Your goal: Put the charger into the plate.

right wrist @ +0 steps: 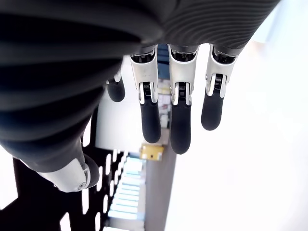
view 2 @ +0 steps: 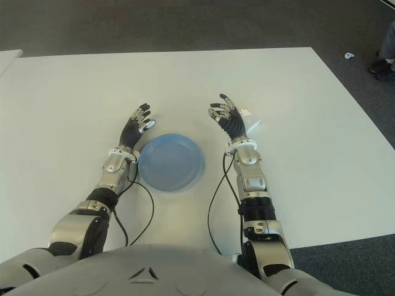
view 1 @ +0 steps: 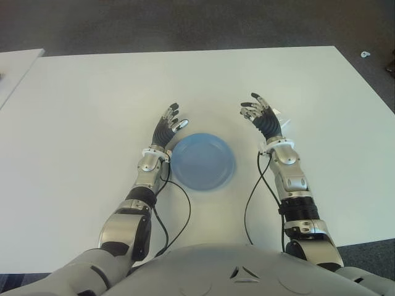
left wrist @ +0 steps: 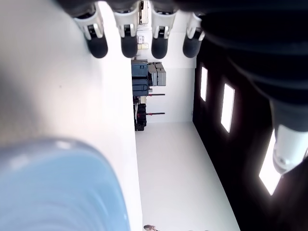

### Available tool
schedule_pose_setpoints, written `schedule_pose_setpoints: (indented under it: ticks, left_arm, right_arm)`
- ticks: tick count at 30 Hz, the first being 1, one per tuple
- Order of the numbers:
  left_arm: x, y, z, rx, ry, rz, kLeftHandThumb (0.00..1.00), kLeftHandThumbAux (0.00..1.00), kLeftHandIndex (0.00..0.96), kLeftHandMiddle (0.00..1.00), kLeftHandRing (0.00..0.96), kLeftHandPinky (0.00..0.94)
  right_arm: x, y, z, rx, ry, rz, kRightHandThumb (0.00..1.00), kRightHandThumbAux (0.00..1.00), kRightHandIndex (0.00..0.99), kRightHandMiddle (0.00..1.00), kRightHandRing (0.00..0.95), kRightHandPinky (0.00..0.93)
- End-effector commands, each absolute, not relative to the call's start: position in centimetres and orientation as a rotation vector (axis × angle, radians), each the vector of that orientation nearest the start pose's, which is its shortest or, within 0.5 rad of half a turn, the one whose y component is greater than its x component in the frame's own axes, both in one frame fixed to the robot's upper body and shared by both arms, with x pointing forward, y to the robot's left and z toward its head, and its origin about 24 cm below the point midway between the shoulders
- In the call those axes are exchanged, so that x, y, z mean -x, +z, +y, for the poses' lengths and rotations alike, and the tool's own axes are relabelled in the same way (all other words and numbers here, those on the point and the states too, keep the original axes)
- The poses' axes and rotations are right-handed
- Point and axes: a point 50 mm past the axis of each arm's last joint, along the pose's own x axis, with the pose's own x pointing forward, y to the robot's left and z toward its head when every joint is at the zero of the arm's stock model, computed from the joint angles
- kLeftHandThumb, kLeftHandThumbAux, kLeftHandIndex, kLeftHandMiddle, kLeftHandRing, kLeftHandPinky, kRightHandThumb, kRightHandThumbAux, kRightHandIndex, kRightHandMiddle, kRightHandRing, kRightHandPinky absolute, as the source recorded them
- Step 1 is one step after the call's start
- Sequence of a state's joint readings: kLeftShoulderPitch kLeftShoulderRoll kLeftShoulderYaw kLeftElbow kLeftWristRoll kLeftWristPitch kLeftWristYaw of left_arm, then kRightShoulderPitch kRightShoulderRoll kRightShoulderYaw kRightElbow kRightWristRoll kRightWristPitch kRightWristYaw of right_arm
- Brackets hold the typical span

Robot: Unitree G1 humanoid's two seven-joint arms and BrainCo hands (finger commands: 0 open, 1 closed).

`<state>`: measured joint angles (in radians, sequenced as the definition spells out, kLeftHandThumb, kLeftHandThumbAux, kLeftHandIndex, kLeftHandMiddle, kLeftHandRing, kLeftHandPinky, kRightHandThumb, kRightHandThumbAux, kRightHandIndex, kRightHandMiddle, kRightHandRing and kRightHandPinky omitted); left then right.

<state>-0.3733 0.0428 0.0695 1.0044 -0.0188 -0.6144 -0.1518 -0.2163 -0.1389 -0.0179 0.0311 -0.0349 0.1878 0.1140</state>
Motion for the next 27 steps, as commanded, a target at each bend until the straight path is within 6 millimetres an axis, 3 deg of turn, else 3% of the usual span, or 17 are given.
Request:
schedule_pose_setpoints:
  ticks: [1,4,14,21,27]
  left_arm:
    - [-27.7,-4.3,14.5,-0.013,-0.145,0.143,0.023,0.534,0.0,0.035,0.037,0.056]
    - [-27.7,-4.3,14.4,-0.012,-0.144,0.143,0.026,0.535,0.0,0.035,0.036,0.054]
    - [-27.7,-4.4,14.3,-0.015,-0.149,0.142,0.026,0.529,0.0,0.028,0.032,0.055]
    - [-27.7,-4.4,14.3,-0.015,-0.15,0.142,0.027,0.527,0.0,0.029,0.033,0.054]
    - [-27.7,-4.3,14.4,-0.015,-0.144,0.144,0.023,0.533,0.0,0.034,0.036,0.057]
  right_arm:
    - [-29.5,9.8,-16.2,0.214,0.159,-0.002,0.562,0.648,0.086,0.334,0.401,0.492]
    - [-29.5,11.0,-16.2,0.302,0.159,-0.096,0.606,0.667,0.12,0.355,0.426,0.522]
    - [-30.1,12.2,-16.9,0.584,0.063,-0.364,0.773,0.662,0.183,0.365,0.493,0.544]
    - [-30.6,12.5,-17.9,0.687,0.038,-0.426,0.73,0.621,0.18,0.343,0.45,0.483]
    - [-32.1,12.6,-20.1,0.885,0.035,-0.437,0.605,0.562,0.119,0.263,0.333,0.353]
